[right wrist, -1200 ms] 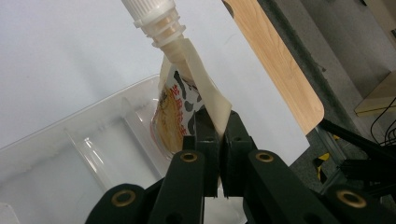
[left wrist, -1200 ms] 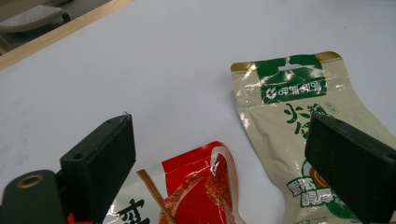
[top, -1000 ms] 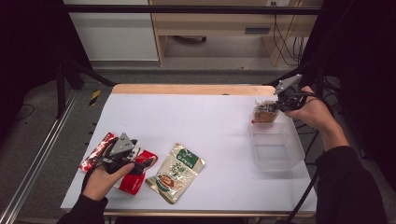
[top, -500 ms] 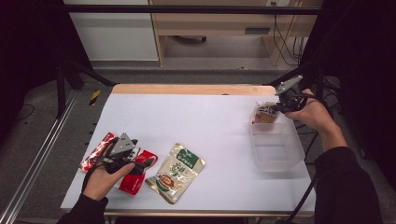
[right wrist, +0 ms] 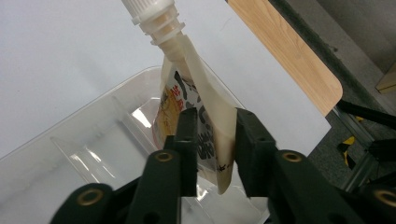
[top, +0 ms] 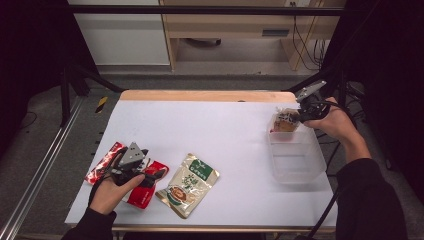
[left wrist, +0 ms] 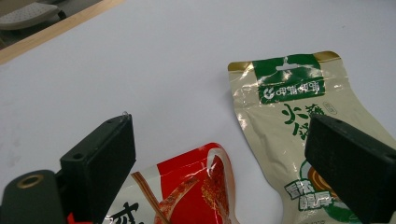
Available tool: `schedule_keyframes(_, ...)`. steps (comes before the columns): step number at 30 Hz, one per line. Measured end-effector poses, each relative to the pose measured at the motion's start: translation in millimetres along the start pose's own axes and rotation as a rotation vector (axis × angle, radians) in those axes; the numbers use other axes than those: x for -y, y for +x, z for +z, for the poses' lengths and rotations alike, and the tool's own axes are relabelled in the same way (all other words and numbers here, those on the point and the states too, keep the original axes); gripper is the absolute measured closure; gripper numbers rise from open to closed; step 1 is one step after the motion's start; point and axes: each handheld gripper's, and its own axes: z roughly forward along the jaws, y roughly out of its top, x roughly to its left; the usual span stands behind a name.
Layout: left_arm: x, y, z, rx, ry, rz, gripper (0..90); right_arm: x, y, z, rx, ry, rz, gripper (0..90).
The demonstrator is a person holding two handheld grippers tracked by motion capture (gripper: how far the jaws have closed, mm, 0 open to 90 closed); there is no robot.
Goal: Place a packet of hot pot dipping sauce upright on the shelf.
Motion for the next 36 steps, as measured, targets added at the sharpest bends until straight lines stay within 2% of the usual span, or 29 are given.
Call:
schedule_keyframes(5,0.2,0.1,-0.6,0.002,-0.006,-0.006,8.6,-1.5,4.1,-7.2,0.047,-0.034,0.027,45.0)
schedule_keyframes(8,0.6,-0.7,0.4,0.002,-0.003,-0.003,8.6,-2.2,6.7,-13.1,0.063,-0.048,0.031,39.9)
schedule_keyframes(11,2.0,-4.0,4.5,0.006,0.007,0.008,8.6,-2.6,15.2,-26.6,0.088,-0.077,0.045,29.4)
schedule_keyframes(12,2.0,-4.0,4.5,0.006,0.007,0.008,8.6,-2.6,15.2,-26.6,0.088,-0.077,0.045,29.4)
schedule_keyframes(15,3.0,-6.9,7.2,0.008,0.012,0.017,8.5,-2.6,25.1,-37.1,0.090,-0.102,0.061,22.6)
schedule_keyframes(17,3.7,-8.7,8.8,0.010,0.014,0.020,8.5,-3.0,33.4,-44.3,0.092,-0.121,0.052,18.9)
schedule_keyframes(19,5.1,-11.5,11.7,0.010,0.022,0.035,8.4,-5.3,47.7,-55.8,0.095,-0.157,0.032,17.1)
schedule_keyframes(20,5.1,-11.5,11.7,0.010,0.022,0.035,8.3,-5.3,47.7,-55.8,0.095,-0.157,0.032,17.1)
schedule_keyframes(21,6.6,-12.9,13.6,0.013,0.026,0.048,8.2,-7.1,57.4,-63.6,0.100,-0.185,0.032,16.5)
schedule_keyframes(22,6.6,-12.9,13.6,0.013,0.026,0.048,8.0,-7.1,57.4,-63.6,0.100,-0.185,0.032,16.5)
schedule_keyframes(23,7.1,-13.1,14.2,0.012,0.027,0.050,8.0,-8.8,68.1,-71.6,0.115,-0.211,0.022,16.5)
schedule_keyframes(24,7.5,-13.0,14.3,0.010,0.026,0.050,8.0,-8.8,68.1,-71.6,0.115,-0.211,0.022,16.5)
schedule_keyframes(26,8.1,-12.2,13.7,0.007,0.022,0.047,8.0,-10.4,79.2,-78.6,0.121,-0.232,0.020,16.6)
schedule_keyframes(27,8.6,-11.7,12.8,0.003,0.021,0.043,8.1,-11.8,91.0,-83.9,0.114,-0.261,0.008,17.4)
schedule_keyframes(28,8.6,-11.7,12.8,0.003,0.021,0.043,8.1,-12.5,96.9,-85.2,0.112,-0.263,0.006,17.5)
schedule_keyframes(29,8.9,-11.6,12.6,0.003,0.020,0.042,8.1,-12.5,96.9,-85.2,0.112,-0.263,0.006,17.5)
schedule_keyframes(32,10.1,-12.9,13.0,0.008,0.022,0.046,8.1,-14.3,113.3,-85.5,0.100,-0.271,-0.006,18.3)
schedule_keyframes(33,10.6,-13.5,13.0,0.009,0.026,0.053,8.1,-14.5,121.6,-83.4,0.093,-0.281,-0.002,18.3)
schedule_keyframes(34,11.0,-14.0,13.1,0.011,0.027,0.054,8.1,-14.5,121.6,-83.4,0.093,-0.281,-0.002,18.3)
schedule_keyframes(36,11.5,-14.3,12.8,0.012,0.032,0.058,8.1,-14.1,132.2,-78.5,0.073,-0.275,-0.010,18.3)
